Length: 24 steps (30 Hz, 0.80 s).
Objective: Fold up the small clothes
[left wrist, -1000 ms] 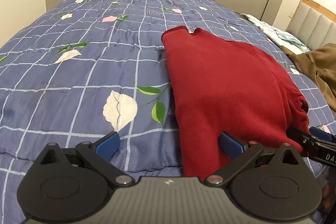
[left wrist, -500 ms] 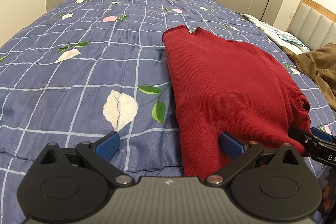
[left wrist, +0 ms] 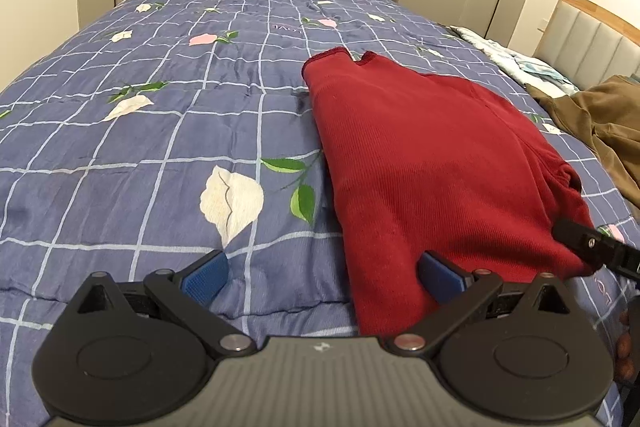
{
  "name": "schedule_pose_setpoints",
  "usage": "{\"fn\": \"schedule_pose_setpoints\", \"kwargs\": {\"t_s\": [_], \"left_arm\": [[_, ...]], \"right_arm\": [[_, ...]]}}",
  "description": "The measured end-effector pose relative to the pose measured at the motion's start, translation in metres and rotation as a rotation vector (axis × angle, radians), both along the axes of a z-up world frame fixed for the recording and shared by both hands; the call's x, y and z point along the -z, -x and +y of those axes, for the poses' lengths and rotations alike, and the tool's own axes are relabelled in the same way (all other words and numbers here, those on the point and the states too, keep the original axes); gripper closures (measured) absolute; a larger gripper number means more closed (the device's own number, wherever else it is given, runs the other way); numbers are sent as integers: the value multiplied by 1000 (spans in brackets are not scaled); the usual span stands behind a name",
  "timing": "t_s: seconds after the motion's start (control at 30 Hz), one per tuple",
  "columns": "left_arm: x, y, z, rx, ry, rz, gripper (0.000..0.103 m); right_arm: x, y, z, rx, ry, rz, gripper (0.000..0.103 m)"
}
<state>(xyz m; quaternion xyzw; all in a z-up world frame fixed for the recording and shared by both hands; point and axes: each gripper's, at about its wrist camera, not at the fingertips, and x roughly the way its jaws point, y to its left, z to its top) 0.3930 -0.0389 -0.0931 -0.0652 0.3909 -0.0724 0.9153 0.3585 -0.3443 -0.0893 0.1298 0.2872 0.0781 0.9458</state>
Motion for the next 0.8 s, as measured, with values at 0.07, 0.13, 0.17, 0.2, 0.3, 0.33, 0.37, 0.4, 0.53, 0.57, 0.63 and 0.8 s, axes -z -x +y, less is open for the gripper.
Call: {"fn": "schedule_pose_setpoints", "kwargs": {"t_s": [0.07, 0.13, 0.17, 0.2, 0.3, 0.33, 0.37, 0.4, 0.53, 0.57, 0.63, 0.8], "left_arm": [[-1, 2, 1, 6, 6, -1, 1], [-5, 3, 3, 0, 25, 7, 0], [-7, 3, 4, -5, 36, 14, 0], [-10, 2, 5, -12, 52, 19, 0], [-22, -5, 8, -11, 108, 0, 0], [-27, -9, 8, -3, 123, -23, 0], [-31, -12, 8, -3, 127, -41, 0], [-35, -17, 6, -5, 122, -54, 0], [-42, -48, -2, -2, 85, -51, 0], [-40, -57, -5, -4, 68, -28, 0], [-31, -70, -9, -11, 33, 29, 0], [-9, -70, 1, -35, 105, 66, 0]], "right_arm": [[0, 2, -5, 3, -41, -9, 0], [0, 6, -12, 9, -91, -25, 0], [-1, 7, -14, 15, -115, -31, 0], [-3, 8, -16, 20, -134, -31, 0], [-14, 6, -14, 33, -146, -61, 0], [-17, 3, -13, 34, -166, -77, 0], [-19, -2, -12, 35, -190, -83, 0], [-20, -10, -10, 35, -206, -79, 0], [-12, -43, -2, 29, -193, 0, 0], [-6, -49, -1, 35, -182, 37, 1], [1, -50, 0, 35, -178, 35, 0], [2, -42, -6, 32, -221, 5, 0]]}}
